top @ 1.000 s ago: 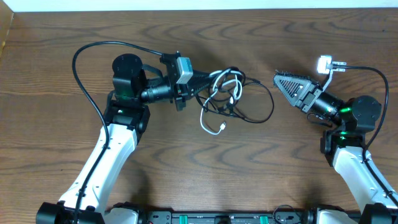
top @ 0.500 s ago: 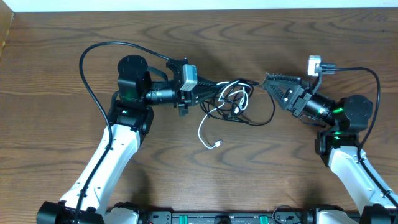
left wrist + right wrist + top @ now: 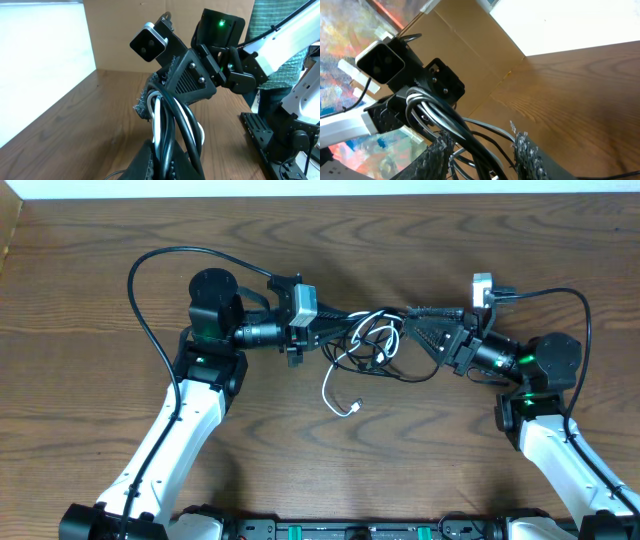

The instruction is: Untangle cables

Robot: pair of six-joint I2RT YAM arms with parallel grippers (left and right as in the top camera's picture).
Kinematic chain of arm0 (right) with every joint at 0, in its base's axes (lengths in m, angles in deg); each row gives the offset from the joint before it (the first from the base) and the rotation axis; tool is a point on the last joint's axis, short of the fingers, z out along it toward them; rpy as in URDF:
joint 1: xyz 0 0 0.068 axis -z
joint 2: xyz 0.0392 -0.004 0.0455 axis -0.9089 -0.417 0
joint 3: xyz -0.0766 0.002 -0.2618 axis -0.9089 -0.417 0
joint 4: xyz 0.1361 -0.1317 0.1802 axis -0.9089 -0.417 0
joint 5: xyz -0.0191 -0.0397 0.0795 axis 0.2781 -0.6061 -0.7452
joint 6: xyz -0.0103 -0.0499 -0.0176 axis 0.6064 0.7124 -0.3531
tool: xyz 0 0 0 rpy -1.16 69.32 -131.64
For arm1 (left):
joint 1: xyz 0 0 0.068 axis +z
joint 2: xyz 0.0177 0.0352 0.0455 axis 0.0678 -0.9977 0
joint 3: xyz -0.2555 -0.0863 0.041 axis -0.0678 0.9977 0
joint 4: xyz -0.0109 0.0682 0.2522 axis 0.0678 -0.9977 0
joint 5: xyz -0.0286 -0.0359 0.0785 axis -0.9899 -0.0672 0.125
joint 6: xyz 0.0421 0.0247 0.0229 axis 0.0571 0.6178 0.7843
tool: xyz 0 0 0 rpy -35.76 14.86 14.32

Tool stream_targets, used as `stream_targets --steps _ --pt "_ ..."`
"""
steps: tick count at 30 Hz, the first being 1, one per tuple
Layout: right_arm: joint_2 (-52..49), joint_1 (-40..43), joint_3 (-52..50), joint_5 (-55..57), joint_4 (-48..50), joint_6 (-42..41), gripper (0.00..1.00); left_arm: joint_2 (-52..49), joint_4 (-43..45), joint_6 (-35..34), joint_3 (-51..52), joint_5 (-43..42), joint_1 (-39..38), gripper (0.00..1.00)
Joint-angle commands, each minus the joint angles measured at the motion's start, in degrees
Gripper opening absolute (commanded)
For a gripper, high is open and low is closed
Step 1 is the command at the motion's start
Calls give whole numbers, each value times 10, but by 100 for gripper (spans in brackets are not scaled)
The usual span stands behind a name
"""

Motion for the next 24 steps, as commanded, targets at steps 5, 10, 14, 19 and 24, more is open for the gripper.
stream_targets --steps 5,10,14,19,24 --pt "3 -5 3 -3 1 13 46 0 4 -3 -12 2 -1 8" --pt "3 -5 3 -3 1 12 58 0 1 -3 -12 42 -1 8" --pt "3 -5 3 1 1 12 59 0 1 -3 -12 45 -1 7" --pt "3 -5 3 3 2 2 54 0 -6 -3 -12 67 -1 8" --pt "3 -5 3 3 2 -36 55 0 -34 -3 -12 133 -1 8"
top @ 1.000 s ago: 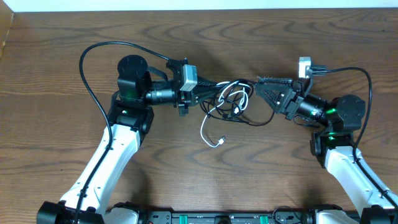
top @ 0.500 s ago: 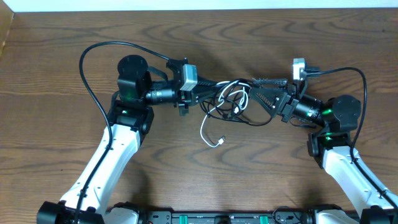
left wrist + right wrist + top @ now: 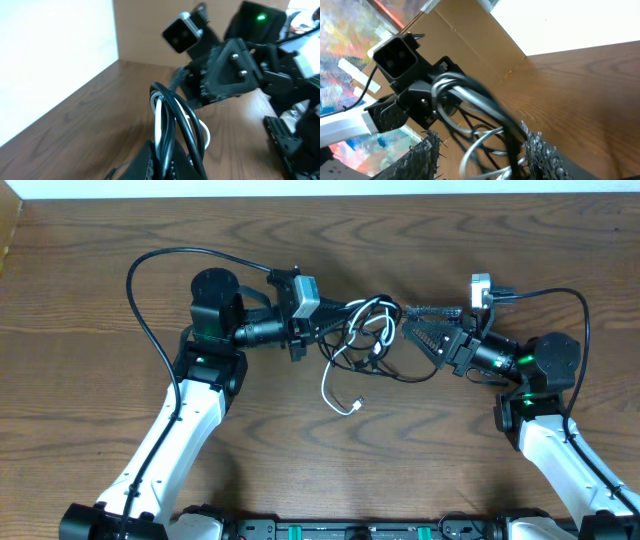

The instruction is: Untangle cables

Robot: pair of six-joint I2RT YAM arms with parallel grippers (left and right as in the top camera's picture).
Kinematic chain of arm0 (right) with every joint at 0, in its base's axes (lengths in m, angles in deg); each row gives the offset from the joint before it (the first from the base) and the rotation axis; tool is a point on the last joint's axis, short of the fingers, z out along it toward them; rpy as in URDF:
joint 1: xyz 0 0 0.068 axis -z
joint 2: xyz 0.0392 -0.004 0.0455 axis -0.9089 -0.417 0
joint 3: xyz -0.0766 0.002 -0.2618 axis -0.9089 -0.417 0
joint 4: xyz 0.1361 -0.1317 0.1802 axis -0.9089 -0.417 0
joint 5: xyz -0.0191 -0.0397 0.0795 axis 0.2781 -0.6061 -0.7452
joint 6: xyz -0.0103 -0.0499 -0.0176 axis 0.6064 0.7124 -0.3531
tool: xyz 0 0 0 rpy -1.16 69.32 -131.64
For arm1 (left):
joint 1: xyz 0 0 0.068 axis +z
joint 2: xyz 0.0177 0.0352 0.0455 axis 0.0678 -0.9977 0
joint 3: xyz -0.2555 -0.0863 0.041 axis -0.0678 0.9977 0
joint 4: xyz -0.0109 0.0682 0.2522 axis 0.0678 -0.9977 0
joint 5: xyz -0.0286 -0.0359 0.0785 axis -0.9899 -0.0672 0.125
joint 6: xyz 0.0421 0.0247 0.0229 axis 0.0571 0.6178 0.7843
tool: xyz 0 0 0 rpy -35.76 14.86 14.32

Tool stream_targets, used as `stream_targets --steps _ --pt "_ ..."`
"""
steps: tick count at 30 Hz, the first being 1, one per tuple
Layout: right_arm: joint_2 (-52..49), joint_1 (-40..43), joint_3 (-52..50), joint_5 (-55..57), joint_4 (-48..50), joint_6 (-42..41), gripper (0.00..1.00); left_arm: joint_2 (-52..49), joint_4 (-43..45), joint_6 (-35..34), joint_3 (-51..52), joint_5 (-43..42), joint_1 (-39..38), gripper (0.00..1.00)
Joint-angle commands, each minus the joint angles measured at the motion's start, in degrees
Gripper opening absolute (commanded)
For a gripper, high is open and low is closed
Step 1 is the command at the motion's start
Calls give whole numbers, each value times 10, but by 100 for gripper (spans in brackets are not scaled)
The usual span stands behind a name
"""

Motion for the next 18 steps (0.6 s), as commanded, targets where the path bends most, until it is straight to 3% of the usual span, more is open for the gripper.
stream_targets --steps 1,8,18 --pt "3 -3 3 2 2 -36 56 0 -9 -3 -12 52 -1 8" --pt "3 -10 3 -25 14 -41 57 0 -11 -3 -12 68 -1 8" --pt "3 -75 3 -10 32 21 62 0 -12 -35 -12 81 -1 8"
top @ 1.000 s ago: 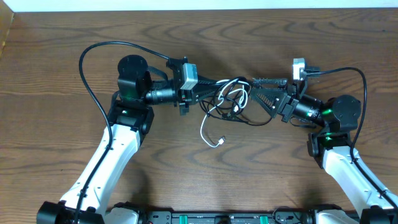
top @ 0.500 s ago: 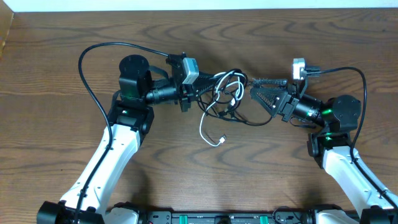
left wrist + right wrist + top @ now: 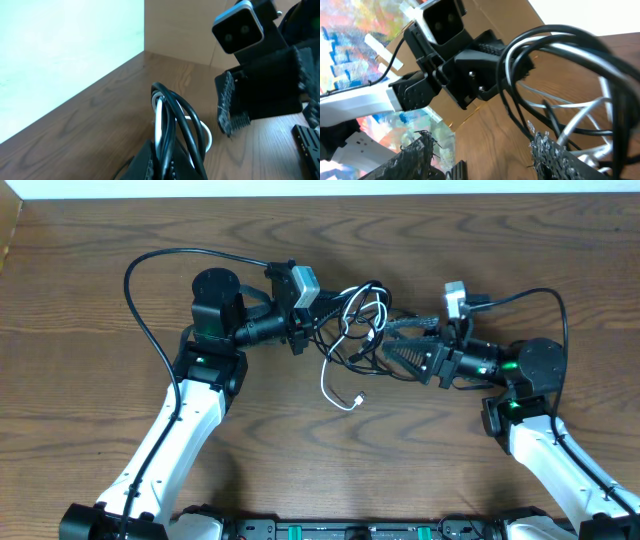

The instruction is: Untangle cables

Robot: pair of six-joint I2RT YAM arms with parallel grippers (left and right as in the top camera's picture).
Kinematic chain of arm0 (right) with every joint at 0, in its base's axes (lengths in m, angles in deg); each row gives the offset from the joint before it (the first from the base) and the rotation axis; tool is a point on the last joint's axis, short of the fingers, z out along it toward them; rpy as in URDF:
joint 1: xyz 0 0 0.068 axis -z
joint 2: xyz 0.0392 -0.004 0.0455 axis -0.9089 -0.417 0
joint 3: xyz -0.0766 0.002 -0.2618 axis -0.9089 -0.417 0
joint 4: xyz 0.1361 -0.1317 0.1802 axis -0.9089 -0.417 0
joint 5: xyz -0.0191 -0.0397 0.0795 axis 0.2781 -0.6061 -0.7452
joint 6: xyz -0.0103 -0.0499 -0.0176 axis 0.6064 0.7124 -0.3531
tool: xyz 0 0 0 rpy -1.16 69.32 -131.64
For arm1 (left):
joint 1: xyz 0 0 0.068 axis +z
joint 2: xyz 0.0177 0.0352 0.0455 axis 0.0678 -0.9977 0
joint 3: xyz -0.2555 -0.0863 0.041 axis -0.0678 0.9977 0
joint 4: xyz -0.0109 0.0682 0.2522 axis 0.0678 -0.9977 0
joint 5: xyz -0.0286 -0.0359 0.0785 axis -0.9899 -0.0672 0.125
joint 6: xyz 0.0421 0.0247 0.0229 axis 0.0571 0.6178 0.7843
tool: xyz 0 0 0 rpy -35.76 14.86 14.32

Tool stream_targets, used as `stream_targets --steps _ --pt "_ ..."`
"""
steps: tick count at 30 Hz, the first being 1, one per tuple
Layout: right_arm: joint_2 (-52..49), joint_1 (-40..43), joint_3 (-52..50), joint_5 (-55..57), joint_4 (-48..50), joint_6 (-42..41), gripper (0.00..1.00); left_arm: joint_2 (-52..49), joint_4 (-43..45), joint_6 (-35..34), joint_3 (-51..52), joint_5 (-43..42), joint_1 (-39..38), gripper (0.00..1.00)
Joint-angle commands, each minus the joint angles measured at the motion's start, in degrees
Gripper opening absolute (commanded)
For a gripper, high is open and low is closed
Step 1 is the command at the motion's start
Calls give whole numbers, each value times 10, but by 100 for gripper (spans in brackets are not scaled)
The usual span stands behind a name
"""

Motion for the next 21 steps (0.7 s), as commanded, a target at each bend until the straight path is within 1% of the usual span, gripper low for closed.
stream_targets --steps 1,7,12,17,21 --pt "3 -15 3 19 4 26 62 0 2 -25 -12 3 -1 8" --pt "3 -26 3 32 -1 32 60 0 2 -39 -12 3 -1 8" --pt "3 -24 3 80 -31 48 59 0 2 -70 -12 1 -1 8" --pt "3 -14 3 132 -55 62 58 0 2 -70 -12 -32 -1 8" --pt "3 2 3 138 -57 71 58 0 2 -70 -12 -45 -1 8"
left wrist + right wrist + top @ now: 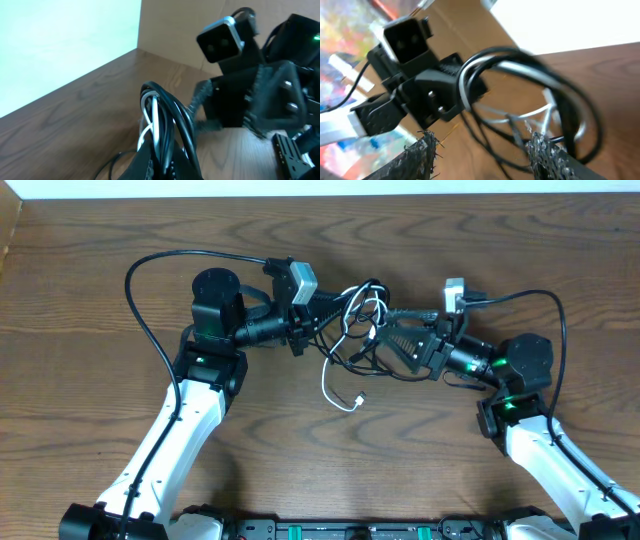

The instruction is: Untangle cables

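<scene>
A tangle of black and white cables (362, 330) hangs between the two arms, and one white end with a plug (355, 403) lies on the table. My left gripper (312, 315) is shut on the bundle's left side; in the left wrist view the strands (159, 117) rise out of its closed fingers (150, 160). My right gripper (395, 340) stands open at the tangle's right side. In the right wrist view its fingers (422, 152) are wide apart, with thin black strands (520, 130) crossing the gap, gripped by nothing.
The wooden table (90, 270) runs to a cardboard wall at the far left. A black arm cable (150, 270) loops behind the left arm. The right arm's own cable (545, 305) arcs over its wrist.
My right gripper has shifted slightly toward the far edge and tilted, so the cable loops now sit higher between its open fingers. The left gripper still holds the bundle in about the same place.
At first the bundle was stretched between both grippers, with strands running through the right fingers. Then the right fingers stood wider and the loops slackened. The right arm later sat further left under the tangle, where it now stands open, the left still gripping.
</scene>
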Robot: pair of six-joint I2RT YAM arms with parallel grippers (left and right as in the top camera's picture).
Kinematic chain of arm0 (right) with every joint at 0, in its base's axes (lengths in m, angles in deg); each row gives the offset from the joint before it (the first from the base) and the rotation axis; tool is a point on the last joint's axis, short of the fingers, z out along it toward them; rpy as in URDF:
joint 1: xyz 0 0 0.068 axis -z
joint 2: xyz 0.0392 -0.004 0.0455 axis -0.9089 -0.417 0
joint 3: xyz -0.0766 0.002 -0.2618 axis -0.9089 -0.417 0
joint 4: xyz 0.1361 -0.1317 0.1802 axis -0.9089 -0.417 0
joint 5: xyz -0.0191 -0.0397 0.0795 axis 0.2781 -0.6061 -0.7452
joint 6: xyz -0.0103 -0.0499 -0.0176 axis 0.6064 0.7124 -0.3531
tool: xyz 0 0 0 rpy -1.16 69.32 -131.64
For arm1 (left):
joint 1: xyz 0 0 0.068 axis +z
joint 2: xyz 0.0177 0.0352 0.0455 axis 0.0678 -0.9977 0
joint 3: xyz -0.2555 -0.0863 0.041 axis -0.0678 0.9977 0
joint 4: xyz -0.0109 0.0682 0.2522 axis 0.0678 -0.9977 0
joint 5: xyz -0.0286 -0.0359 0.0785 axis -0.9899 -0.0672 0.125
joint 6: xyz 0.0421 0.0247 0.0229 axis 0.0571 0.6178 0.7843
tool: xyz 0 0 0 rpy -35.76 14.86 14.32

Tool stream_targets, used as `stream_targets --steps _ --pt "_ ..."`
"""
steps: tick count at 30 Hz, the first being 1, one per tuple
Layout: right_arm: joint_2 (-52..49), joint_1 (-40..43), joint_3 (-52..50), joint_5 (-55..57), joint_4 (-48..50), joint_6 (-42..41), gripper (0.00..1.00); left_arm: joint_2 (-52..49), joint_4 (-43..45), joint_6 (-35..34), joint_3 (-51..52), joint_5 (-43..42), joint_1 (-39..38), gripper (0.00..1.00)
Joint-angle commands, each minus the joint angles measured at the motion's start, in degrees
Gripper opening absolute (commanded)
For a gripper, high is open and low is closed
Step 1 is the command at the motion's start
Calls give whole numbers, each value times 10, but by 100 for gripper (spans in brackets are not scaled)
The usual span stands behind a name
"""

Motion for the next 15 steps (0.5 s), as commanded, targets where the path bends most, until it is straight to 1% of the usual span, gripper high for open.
stream_targets --steps 1,8,15 --pt "3 15 3 26 -1 19 58 0 3 -9 -12 -26 -1 8" --pt "3 36 3 26 -30 21 57 0 3 -9 -12 -26 -1 8" --pt "3 38 3 26 -30 32 55 0 3 -9 -12 -26 -1 8"
